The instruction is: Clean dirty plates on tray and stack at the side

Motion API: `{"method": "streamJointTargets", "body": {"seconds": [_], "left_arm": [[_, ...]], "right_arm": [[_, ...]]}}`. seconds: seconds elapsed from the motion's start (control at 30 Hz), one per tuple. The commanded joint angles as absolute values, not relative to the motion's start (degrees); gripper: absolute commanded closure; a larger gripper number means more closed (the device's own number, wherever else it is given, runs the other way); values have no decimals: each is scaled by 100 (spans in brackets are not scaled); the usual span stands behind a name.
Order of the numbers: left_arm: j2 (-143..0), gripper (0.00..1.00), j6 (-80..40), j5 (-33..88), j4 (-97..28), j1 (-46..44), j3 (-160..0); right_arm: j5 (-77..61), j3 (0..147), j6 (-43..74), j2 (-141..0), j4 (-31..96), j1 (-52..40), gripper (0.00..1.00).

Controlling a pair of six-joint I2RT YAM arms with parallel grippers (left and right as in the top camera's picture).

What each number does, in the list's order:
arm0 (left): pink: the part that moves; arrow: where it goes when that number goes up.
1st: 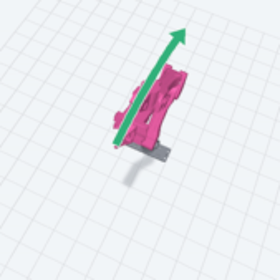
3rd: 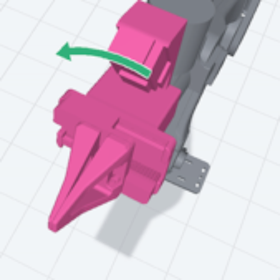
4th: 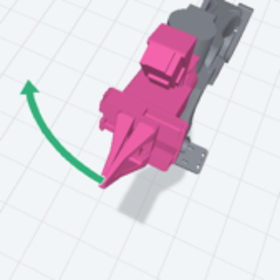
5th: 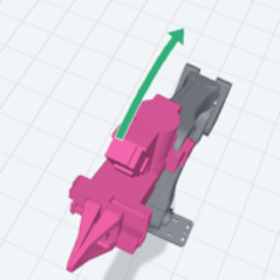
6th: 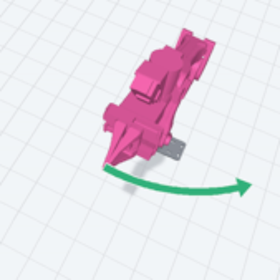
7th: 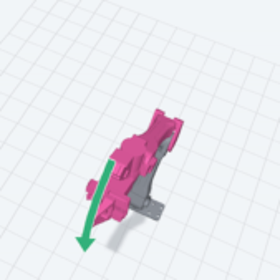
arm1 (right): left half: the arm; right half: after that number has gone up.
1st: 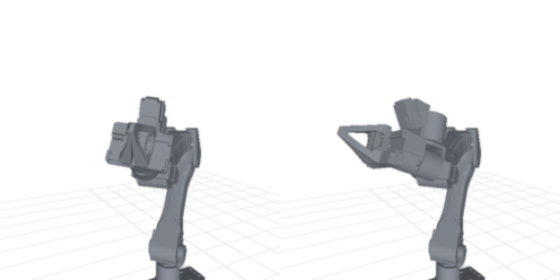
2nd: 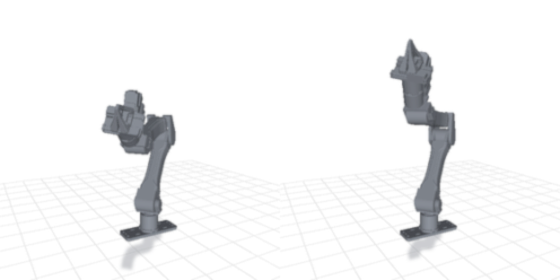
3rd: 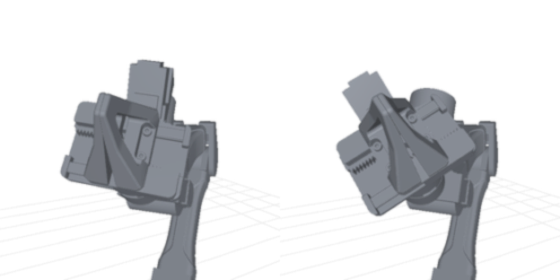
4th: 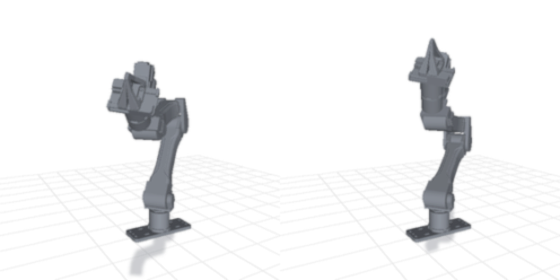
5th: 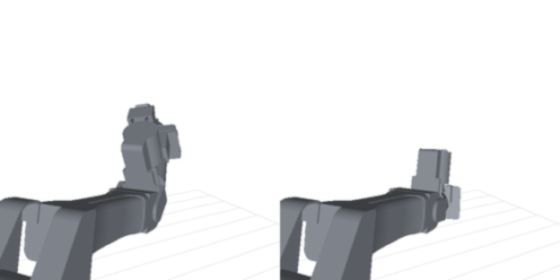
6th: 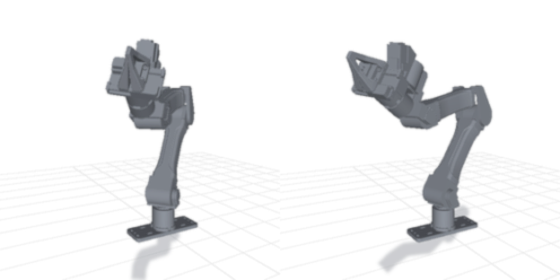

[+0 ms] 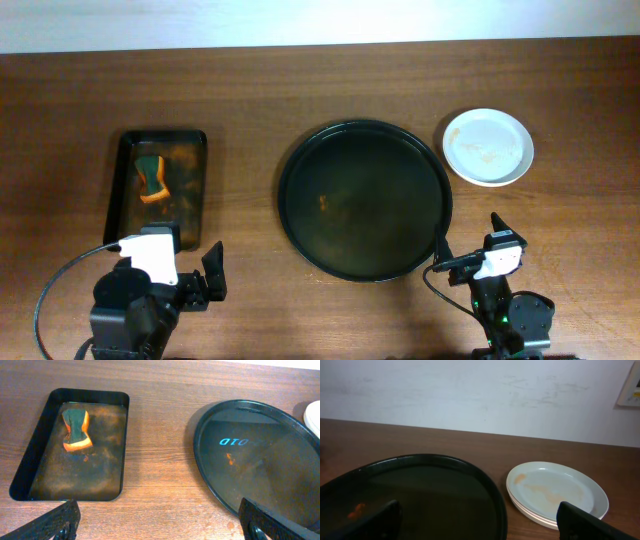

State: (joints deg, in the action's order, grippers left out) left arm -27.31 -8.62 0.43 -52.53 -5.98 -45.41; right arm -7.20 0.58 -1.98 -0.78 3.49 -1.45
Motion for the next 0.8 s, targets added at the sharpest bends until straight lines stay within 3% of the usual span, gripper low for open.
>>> {"method": "streamJointTargets", "body": {"seconds": [0.0,0.53,0.77], "left_arm": [[-2707,1,-766,8,-5242,-585,-4519],[-2383,1,-766,-32,-5321,-499,-4416],[-460,1,-768,27,-2759,-281,-1673]], "right_arm": [[-840,32,-257,-21,370,-110,1],[-840,32,-257,-21,370,-110,1],[-840,32,-257,-21,370,-110,1]]}}
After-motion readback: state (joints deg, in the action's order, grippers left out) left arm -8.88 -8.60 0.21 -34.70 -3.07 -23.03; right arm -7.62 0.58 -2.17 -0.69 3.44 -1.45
